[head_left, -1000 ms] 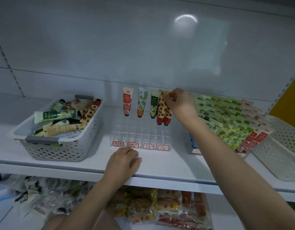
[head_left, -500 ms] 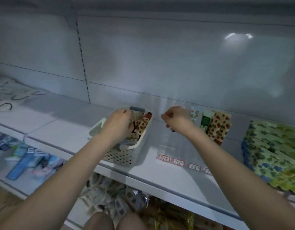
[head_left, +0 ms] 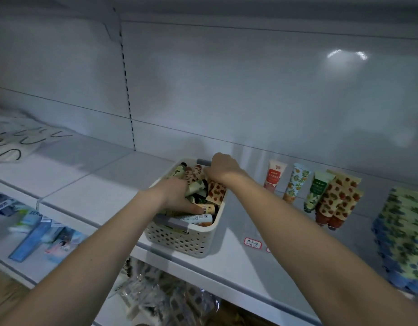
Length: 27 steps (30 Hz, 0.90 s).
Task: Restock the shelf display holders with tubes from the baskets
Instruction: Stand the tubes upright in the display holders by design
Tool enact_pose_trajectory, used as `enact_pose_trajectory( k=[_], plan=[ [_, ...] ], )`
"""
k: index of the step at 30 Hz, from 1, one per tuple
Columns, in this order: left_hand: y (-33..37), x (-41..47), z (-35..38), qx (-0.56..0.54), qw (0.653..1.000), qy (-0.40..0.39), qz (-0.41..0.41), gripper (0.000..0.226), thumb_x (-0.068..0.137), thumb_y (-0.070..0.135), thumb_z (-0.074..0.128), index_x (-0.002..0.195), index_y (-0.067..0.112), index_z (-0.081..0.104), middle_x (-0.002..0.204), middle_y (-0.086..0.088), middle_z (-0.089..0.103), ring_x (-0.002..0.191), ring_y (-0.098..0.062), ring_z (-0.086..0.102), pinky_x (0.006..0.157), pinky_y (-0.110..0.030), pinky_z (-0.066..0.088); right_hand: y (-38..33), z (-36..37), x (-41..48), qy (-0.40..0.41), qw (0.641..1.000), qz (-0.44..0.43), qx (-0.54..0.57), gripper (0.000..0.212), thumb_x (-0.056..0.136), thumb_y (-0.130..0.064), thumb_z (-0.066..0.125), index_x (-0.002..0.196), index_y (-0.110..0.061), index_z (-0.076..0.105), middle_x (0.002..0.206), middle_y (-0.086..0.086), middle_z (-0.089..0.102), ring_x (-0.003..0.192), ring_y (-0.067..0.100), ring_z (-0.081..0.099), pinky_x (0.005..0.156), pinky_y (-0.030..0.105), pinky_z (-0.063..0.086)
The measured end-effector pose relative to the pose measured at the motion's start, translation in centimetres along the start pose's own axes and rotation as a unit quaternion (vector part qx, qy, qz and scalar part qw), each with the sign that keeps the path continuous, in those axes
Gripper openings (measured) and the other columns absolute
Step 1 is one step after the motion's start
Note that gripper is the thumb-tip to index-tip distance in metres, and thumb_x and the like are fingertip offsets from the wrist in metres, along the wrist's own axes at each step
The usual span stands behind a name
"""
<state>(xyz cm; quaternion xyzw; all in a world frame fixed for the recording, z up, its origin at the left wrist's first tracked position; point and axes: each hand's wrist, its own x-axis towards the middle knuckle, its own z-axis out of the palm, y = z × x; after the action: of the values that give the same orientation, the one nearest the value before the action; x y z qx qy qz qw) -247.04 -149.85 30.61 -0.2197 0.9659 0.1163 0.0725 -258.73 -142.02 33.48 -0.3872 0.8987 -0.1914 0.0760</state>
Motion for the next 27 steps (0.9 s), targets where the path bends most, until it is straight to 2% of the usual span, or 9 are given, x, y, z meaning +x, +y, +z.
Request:
enact_pose_trajectory(
  k=[3, 7, 12, 14, 16, 17, 21, 25, 27],
  plan=[
    [-0.1, 0.3, 0.1, -0.020, 1.000, -0.015, 0.006, 0.042, 0.078, 0.056, 0.063, 0.097, 0.019, 0.057, 0.096, 0.000, 0.063, 0.083, -0.015, 0.055, 0.074, -0.027, 0.044, -0.8, 0.9, 0.6, -0.012, 1.000, 0.002, -0.010, 0.030, 0.095, -0.021, 0.045, 0.120, -0.005, 0.052, 0.114, 0.010, 0.059, 0.100, 0.026, 0.059, 0.064, 0.026, 0.041],
    [-0.1, 0.4, 0.0, -0.081, 0.996, -0.028, -0.007, 0.043, 0.075, 0.047, 0.070, 0.106, 0.020, 0.056, 0.097, 0.004, 0.059, 0.089, -0.014, 0.054, 0.075, -0.026, 0.041, -1.1, 1.5, 1.4, -0.001, 1.000, -0.001, -0.024, 0.028, 0.095, -0.019, 0.044, 0.117, -0.004, 0.054, 0.117, 0.011, 0.059, 0.102, 0.026, 0.058, 0.071, 0.027, 0.042],
    [-0.6, 0.4, 0.4, -0.153, 0.988, -0.002, 0.013, 0.047, 0.070, 0.038, 0.076, 0.108, 0.021, 0.054, 0.099, 0.007, 0.059, 0.084, -0.008, 0.053, 0.068, -0.020, 0.039, -0.9, 1.6, 2.6, -0.001, 1.000, 0.013, -0.012, 0.024, 0.092, -0.027, 0.051, 0.102, -0.006, 0.057, 0.106, 0.009, 0.061, 0.093, 0.025, 0.059, 0.067, 0.027, 0.040],
    [-0.5, 0.4, 0.5, -0.169, 0.985, 0.009, 0.025, 0.050, 0.070, 0.034, 0.077, 0.110, 0.019, 0.052, 0.104, 0.005, 0.060, 0.088, -0.009, 0.054, 0.070, -0.020, 0.040, -0.8, 1.4, 3.2, -0.017, 0.999, 0.028, 0.015, 0.019, 0.088, -0.023, 0.056, 0.081, -0.007, 0.052, 0.092, 0.008, 0.060, 0.074, 0.020, 0.057, 0.058, 0.025, 0.040],
    [-0.4, 0.3, 0.3, -0.165, 0.986, 0.016, 0.036, 0.051, 0.070, 0.032, 0.078, 0.111, 0.018, 0.050, 0.106, 0.004, 0.058, 0.092, -0.011, 0.053, 0.074, -0.022, 0.041, -0.8, 1.0, 3.5, -0.032, 0.997, 0.051, 0.056, 0.027, 0.086, -0.018, 0.060, 0.067, -0.009, 0.042, 0.073, 0.006, 0.052, 0.058, 0.014, 0.048, 0.050, 0.023, 0.041],
    [-0.4, 0.3, 0.2, -0.161, 0.986, 0.018, 0.039, 0.049, 0.071, 0.032, 0.078, 0.108, 0.018, 0.049, 0.104, 0.004, 0.057, 0.091, -0.011, 0.052, 0.073, -0.022, 0.041, -0.7, 0.8, 3.5, -0.035, 0.994, 0.060, 0.081, 0.031, 0.085, -0.016, 0.062, 0.065, -0.010, 0.040, 0.067, 0.005, 0.048, 0.055, 0.013, 0.046, 0.052, 0.023, 0.041],
    [-0.4, 0.0, -0.3, -0.135, 0.989, 0.030, 0.045, 0.045, 0.071, 0.032, 0.078, 0.100, 0.019, 0.046, 0.091, 0.006, 0.052, 0.079, -0.007, 0.048, 0.062, -0.021, 0.040, -0.1, 0.1, 3.0, -0.002, 0.984, 0.072, 0.165, 0.036, 0.085, -0.020, 0.062, 0.063, -0.009, 0.037, 0.061, 0.004, 0.044, 0.052, 0.014, 0.045, 0.050, 0.024, 0.040],
    [-0.7, -0.5, -0.6, -0.156, 0.985, 0.072, 0.037, 0.049, 0.069, 0.028, 0.079, 0.106, 0.015, 0.050, 0.102, -0.001, 0.056, 0.090, -0.016, 0.053, 0.073, -0.029, 0.047, 1.3, -0.9, 2.2, -0.007, 0.966, 0.084, 0.243, 0.031, 0.084, -0.018, 0.065, 0.067, -0.006, 0.042, 0.066, 0.011, 0.050, 0.059, 0.025, 0.056, 0.059, 0.030, 0.052],
    [-1.0, -0.9, -0.9, -0.169, 0.981, 0.089, 0.032, 0.051, 0.068, 0.026, 0.080, 0.108, 0.015, 0.051, 0.102, -0.001, 0.057, 0.089, -0.015, 0.054, 0.071, -0.027, 0.047, 1.5, -1.5, 1.8, -0.024, 0.959, 0.089, 0.270, 0.023, 0.087, -0.013, 0.062, 0.073, -0.003, 0.046, 0.075, 0.015, 0.054, 0.059, 0.026, 0.059, 0.054, 0.031, 0.057]
  ],
)
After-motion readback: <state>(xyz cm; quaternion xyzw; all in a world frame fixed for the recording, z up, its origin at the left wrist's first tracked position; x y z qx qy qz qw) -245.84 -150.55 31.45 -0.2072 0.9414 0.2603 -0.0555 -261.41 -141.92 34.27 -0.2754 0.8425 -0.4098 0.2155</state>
